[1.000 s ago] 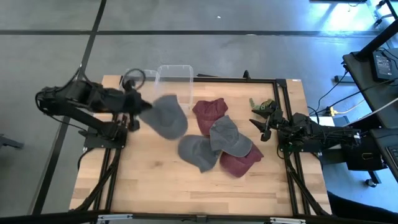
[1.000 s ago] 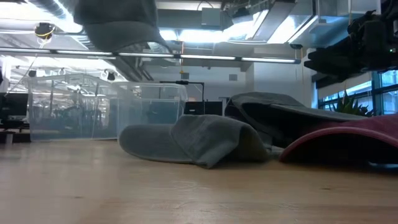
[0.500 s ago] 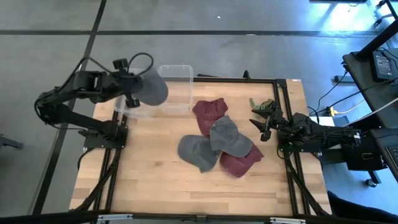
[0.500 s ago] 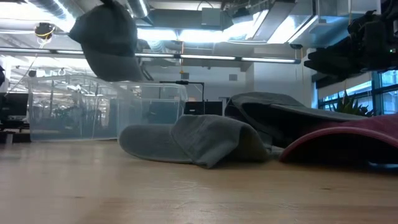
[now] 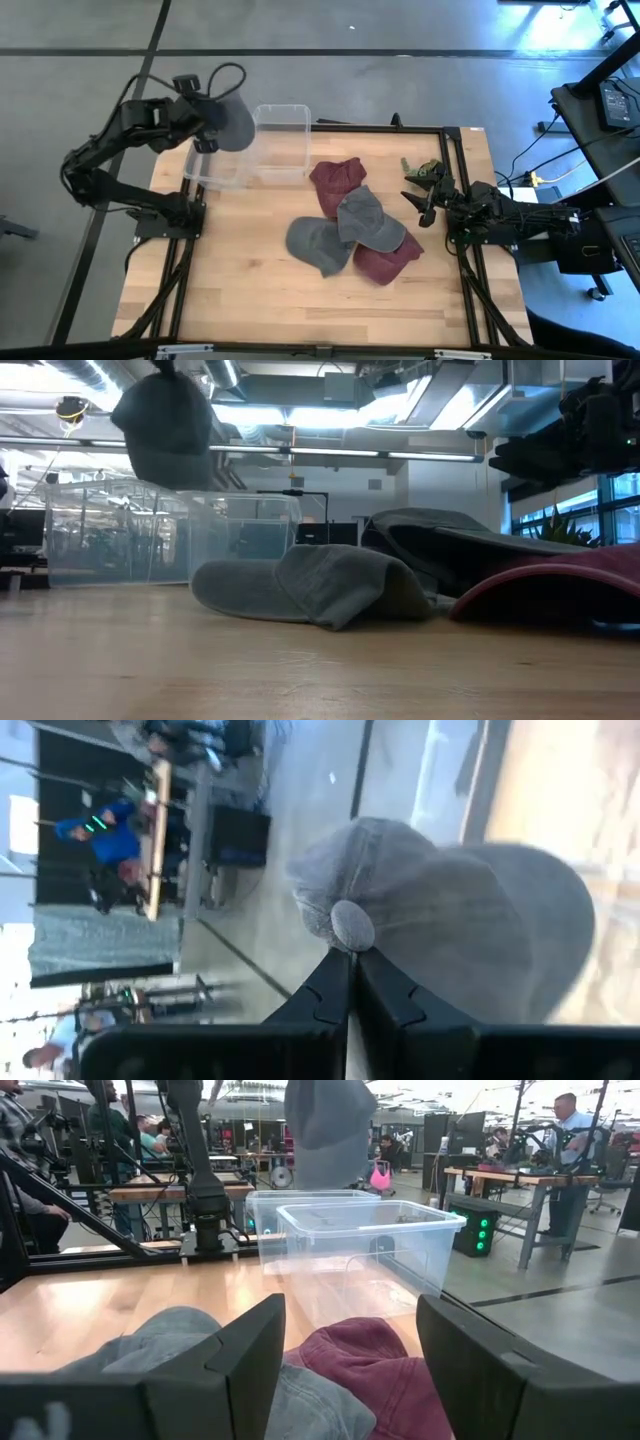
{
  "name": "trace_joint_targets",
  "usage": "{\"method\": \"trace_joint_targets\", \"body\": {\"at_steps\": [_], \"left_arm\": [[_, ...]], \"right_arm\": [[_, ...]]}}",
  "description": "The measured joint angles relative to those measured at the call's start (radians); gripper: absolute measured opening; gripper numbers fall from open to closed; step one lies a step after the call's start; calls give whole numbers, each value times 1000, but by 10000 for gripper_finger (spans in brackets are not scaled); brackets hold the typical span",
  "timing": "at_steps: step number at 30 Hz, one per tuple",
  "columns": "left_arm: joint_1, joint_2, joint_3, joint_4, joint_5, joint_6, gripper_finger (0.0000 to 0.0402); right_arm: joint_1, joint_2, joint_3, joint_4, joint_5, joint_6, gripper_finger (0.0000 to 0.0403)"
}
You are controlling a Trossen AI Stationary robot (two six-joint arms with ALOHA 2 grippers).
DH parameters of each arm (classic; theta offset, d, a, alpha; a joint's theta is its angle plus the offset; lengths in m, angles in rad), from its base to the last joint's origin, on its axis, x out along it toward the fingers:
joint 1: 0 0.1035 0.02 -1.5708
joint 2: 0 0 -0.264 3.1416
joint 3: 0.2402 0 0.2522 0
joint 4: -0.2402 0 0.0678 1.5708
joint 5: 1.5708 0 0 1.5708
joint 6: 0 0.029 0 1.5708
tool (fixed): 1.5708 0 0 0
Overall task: Pick & Place hat
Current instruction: Put the left gray cap into the left transparent bin
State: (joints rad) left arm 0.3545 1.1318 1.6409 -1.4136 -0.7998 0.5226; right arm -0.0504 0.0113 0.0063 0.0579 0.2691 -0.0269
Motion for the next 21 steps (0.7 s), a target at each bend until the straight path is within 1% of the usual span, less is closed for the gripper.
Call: {"method": "trace_joint_targets", "body": {"at_steps": [2,5,8,10,13,14,17,21], "left_arm": [[28,24,0,-49,-45,0,3],[69,61,-1,-80,-161,14,3],[114,75,-2,-78,-168,53,3],[141,89,-2,-75,-136,48,3],[174,115,-2,-71,-24,11,3],[183,124,-2,-70,-11,6,3],[194,160,-2,-68,-27,-4,3],[197,212,-2,-63,47,16,3]], "right_arm": [[0,0,0,0,0,0,226],[0,0,0,0,0,0,226],[0,0,0,0,0,16,226],[0,0,0,0,0,27,226],[0,0,0,0,-1,27,226],[0,0,0,0,0,22,226],[0,0,0,0,0,19,226],[0,0,0,0,0,21,226]]}}
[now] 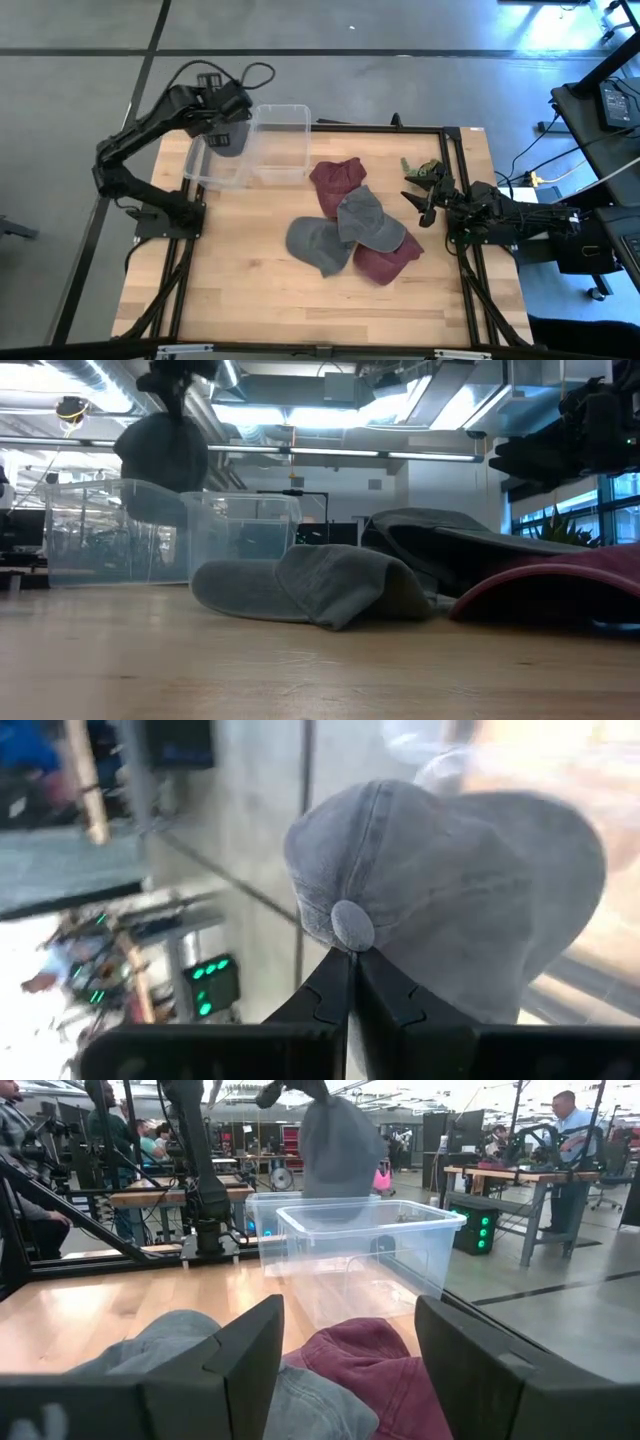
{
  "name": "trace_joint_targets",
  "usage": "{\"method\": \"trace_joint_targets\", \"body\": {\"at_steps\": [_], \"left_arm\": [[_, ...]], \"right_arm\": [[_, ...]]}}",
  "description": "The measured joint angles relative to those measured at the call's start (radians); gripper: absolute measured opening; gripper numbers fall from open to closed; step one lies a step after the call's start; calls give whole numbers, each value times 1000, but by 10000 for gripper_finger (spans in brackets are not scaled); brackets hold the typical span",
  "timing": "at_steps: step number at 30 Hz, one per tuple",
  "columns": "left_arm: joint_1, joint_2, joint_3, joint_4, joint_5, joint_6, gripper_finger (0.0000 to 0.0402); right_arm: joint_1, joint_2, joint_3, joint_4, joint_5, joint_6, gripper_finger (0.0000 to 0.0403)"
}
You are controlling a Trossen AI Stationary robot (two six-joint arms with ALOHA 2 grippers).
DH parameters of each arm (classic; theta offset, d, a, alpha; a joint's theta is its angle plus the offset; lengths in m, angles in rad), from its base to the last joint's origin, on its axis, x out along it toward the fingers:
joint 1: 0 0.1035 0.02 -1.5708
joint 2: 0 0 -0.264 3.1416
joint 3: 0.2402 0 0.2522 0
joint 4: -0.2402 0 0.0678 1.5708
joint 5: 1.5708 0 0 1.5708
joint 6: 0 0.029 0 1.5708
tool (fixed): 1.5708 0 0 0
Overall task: Pick & Place hat
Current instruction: Put the left gray cap into the left transparent bin
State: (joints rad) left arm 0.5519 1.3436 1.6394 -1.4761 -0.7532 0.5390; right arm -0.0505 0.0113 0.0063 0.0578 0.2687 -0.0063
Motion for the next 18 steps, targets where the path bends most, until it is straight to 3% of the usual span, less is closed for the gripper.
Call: {"method": "trace_joint_targets", "body": {"at_steps": [5,11,18], "left_arm": [[21,70,0,56,-1,7,3],[97,128,-1,89,78,-37,3],[154,122,-61,109,64,-57,3]], "right_arm": [[0,0,0,0,0,2,226],[0,0,0,0,-10,6,226],[0,0,0,-1,-10,-2,226]]}}
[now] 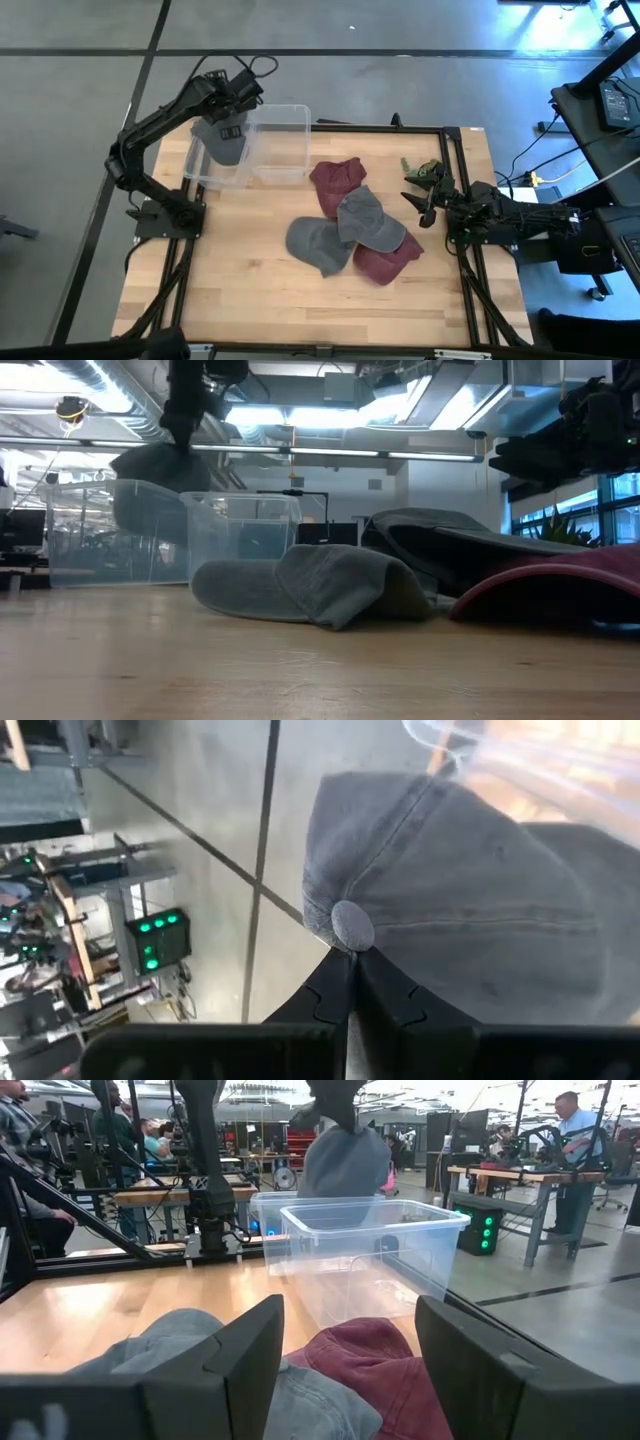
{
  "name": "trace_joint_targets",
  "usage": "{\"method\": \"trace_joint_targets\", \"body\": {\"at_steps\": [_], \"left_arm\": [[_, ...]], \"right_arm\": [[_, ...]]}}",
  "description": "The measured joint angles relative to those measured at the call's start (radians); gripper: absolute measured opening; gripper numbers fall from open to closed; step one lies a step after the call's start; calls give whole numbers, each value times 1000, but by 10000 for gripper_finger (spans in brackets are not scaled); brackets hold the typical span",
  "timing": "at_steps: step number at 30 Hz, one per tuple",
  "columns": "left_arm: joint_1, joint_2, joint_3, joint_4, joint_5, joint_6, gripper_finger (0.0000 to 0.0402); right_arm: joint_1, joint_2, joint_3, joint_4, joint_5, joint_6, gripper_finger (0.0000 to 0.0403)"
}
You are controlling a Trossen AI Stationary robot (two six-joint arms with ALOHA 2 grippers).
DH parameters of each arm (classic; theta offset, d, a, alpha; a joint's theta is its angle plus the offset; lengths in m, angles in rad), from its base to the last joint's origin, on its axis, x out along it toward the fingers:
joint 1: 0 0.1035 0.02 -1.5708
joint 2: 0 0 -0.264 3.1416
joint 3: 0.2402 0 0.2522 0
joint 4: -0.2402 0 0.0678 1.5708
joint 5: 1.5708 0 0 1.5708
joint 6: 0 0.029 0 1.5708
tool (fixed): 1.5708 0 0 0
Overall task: Pick & Place hat
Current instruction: Put the left gray cap into the left transparent bin
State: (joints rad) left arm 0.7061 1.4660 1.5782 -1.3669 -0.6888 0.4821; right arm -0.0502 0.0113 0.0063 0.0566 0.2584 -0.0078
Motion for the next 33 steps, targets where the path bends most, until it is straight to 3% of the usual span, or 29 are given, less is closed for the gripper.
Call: {"method": "trace_joint_targets", "body": {"at_steps": [7,13,19,25,33], "left_arm": [[1,-118,-261,225,5,113,3],[-6,-206,-389,268,39,166,3],[-19,-287,-457,303,79,183,3],[36,-314,-499,327,131,148,16],[116,-302,-547,363,40,138,23]], "right_arm": [[0,2,0,0,0,0,226],[0,23,0,-1,0,1,226],[0,52,0,-1,3,0,226],[0,65,0,1,3,8,226],[0,65,0,2,3,8,226]]}}
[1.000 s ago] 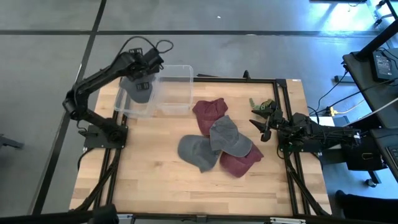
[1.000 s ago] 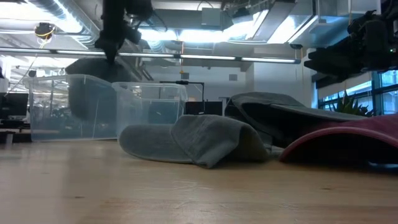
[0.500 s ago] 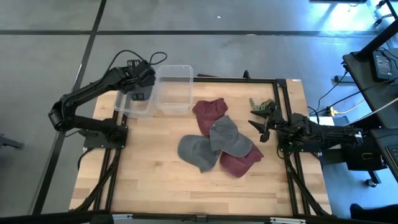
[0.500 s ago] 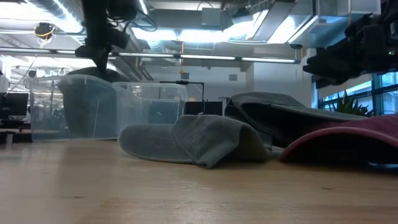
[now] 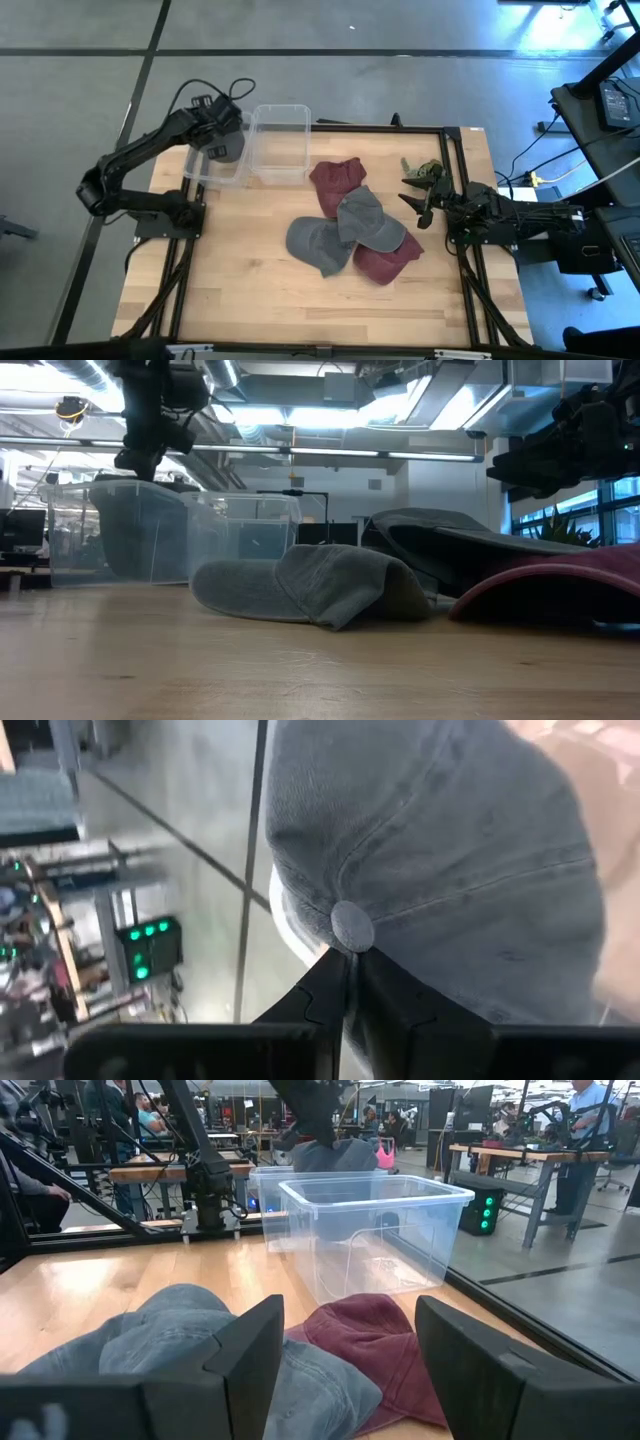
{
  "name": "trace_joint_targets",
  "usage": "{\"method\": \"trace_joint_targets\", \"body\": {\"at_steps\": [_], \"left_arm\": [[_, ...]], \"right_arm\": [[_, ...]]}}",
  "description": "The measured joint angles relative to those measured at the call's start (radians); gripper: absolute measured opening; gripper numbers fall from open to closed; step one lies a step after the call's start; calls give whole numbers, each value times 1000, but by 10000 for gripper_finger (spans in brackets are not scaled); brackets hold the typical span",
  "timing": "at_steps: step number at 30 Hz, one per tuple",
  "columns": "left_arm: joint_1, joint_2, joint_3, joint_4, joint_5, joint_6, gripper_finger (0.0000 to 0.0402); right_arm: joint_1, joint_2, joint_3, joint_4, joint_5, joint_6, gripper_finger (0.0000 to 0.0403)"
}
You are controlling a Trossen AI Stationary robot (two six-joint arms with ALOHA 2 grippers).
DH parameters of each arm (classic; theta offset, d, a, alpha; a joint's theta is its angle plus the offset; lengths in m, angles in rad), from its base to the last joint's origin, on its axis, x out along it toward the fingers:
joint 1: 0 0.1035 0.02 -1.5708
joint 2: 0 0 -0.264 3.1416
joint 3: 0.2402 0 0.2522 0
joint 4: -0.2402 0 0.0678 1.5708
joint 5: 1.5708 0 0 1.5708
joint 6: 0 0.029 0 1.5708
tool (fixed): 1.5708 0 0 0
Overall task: Pick & Place hat
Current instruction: Put the left gray cap into the left transparent bin, then put the bottom gray cap into the left transparent bin
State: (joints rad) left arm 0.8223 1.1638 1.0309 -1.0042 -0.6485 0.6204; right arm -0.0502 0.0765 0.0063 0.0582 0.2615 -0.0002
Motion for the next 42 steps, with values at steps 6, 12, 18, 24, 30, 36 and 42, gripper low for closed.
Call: {"method": "trace_joint_targets", "body": {"at_steps": [6,12,18,24,30,36,42], "left_arm": [[36,9,0,10,8,-22,27],[47,11,0,18,43,-48,61],[43,11,0,25,48,-58,122],[41,11,20,43,15,-36,191],[35,11,76,44,-26,-30,236],[35,0,142,44,-53,-9,242],[35,-52,190,45,109,-256,242]], "right_arm": [[0,0,0,0,0,0,226],[0,0,0,0,0,0,226],[0,0,0,0,0,0,226],[0,0,0,0,0,0,226],[0,0,0,0,0,0,226],[0,0,0,0,0,0,226],[0,0,0,0,-1,-5,226]]}}
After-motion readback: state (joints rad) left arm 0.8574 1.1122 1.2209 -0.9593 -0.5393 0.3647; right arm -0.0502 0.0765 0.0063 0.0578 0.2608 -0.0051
